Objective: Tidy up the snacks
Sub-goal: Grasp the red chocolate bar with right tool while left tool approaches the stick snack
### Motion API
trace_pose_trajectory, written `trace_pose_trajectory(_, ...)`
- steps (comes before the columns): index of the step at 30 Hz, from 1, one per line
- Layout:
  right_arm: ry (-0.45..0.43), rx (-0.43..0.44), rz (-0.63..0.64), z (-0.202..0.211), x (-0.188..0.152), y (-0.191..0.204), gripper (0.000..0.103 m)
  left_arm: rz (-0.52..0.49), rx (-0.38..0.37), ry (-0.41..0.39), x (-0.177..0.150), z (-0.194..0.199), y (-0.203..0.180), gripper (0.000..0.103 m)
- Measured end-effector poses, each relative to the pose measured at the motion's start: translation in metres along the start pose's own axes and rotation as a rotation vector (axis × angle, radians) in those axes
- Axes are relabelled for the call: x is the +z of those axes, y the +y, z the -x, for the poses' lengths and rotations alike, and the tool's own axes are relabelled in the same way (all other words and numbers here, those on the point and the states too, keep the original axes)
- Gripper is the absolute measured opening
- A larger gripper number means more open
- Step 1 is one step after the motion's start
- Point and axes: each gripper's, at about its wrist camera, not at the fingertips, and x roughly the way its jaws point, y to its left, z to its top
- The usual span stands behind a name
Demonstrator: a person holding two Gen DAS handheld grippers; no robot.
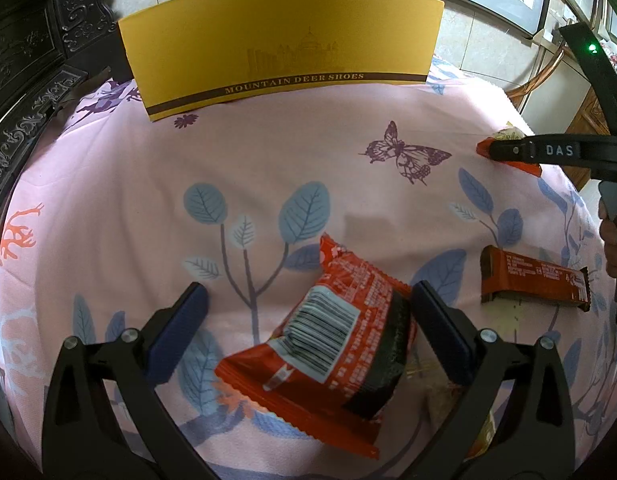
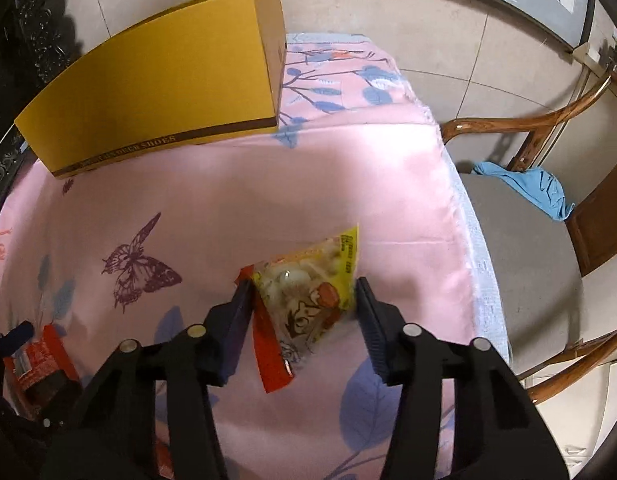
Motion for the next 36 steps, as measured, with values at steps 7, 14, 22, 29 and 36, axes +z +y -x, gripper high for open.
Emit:
trace_pose_trajectory(7, 0.058, 0.041, 0.035, 0.020, -0.012, 0.008, 0.051, 0.005, -0.001, -0.004, 0.000, 0.002, -0.001, 0.101)
trace_pose_trajectory(14, 0.101, 0.041, 0.126, 0.036, -0.043, 0.020, 0.051, 0.175, -0.057, -0.052, -0.005, 0.017, 0.020, 0.046)
trace_pose_trajectory(22, 0.064, 0.090, 0.103, 0.064, -0.049, 0.015, 0.051, 0.048, -0.076, -0.016, -0.008, 0.028, -0.004, 0.041)
trace_pose_trajectory(29, 0.040, 0.105, 0.133, 0.076, -0.050, 0.028, 0.055, -0.013, -0.080, 0.023, -0.009, 0.029, -0.012, 0.041)
trace_pose_trajectory(36, 0.140, 0.070, 0.098, 0.051, -0.071, 0.026, 0.089, -0.021, -0.060, 0.029, -0.009, 0.030, -0.013, 0.044)
